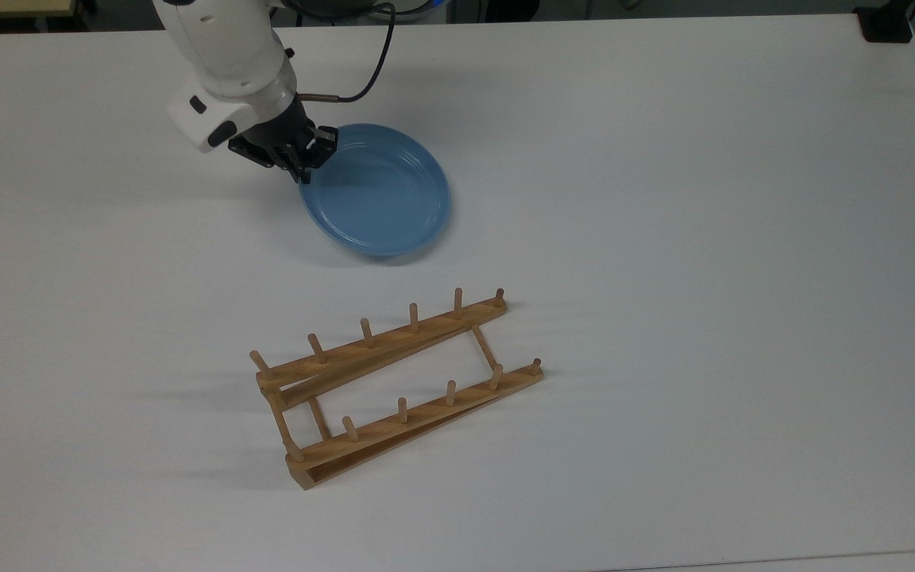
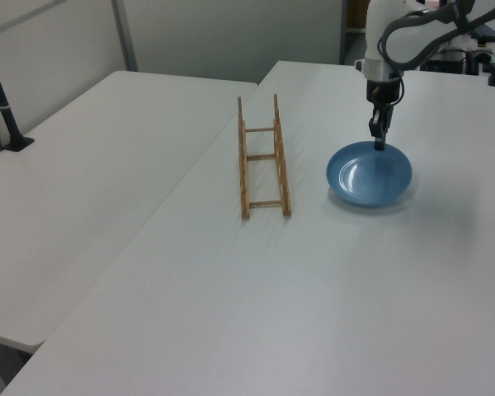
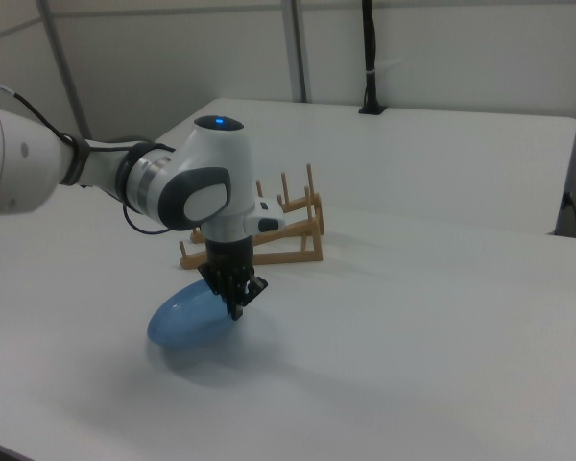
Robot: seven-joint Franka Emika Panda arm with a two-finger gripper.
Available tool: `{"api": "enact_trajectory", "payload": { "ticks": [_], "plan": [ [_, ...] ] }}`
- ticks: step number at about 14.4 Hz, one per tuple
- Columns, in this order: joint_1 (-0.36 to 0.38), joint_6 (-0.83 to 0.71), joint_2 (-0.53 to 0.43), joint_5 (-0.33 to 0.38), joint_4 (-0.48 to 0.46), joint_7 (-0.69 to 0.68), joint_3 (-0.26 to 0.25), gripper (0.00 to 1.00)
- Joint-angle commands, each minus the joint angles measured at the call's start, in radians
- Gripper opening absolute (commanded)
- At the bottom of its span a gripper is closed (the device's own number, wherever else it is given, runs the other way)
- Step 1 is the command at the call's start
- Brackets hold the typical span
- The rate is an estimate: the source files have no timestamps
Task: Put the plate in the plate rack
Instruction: 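Lift the blue plate by its rim and tilt it upright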
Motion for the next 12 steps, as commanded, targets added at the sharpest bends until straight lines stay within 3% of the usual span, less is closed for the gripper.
{"api": "enact_trajectory", "payload": {
  "ticks": [1,4,7,10,12],
  "plan": [
    [-0.006,-0.052,-0.026,0.020,0.027,-0.021,-0.002,0.00],
    [-0.009,-0.057,-0.026,0.026,0.062,-0.019,-0.002,0.00],
    [-0.009,-0.049,-0.025,0.057,0.181,-0.012,-0.004,0.00],
    [-0.004,-0.002,-0.028,0.013,0.293,0.008,-0.004,0.00],
    [0.005,0.084,-0.028,-0.073,0.326,0.075,-0.004,0.00]
  ]
}}
